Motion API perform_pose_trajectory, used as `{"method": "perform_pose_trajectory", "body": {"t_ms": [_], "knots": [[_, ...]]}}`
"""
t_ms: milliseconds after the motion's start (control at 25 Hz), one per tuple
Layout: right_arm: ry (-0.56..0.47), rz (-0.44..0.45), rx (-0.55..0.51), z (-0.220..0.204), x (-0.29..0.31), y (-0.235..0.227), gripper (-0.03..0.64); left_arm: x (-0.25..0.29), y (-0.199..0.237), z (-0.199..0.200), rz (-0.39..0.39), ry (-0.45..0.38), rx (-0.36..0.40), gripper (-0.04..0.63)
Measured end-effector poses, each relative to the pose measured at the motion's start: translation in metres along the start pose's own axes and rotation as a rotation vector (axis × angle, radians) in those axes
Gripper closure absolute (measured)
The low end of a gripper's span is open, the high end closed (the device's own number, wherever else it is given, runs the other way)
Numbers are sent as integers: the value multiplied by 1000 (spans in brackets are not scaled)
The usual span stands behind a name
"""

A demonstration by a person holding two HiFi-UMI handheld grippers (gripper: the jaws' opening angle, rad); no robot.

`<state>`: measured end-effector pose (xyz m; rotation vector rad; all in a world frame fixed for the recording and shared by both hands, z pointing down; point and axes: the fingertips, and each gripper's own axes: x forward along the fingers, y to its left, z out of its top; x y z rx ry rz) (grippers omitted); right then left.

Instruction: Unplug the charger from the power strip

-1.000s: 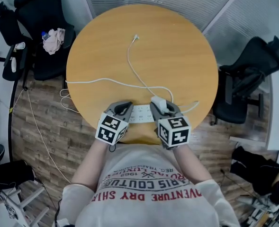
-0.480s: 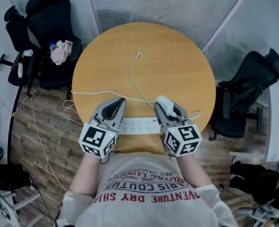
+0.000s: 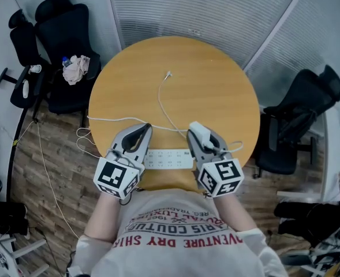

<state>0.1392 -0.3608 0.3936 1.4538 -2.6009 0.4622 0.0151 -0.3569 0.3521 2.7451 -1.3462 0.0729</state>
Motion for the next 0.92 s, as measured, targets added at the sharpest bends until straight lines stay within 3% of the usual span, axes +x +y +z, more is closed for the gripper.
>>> {"method": "perform_pose_trajectory", "body": {"t_ms": [920], "knots": [[-18, 8, -38, 0, -7, 15, 462, -5, -11, -6, -6, 25, 13, 562]]}}
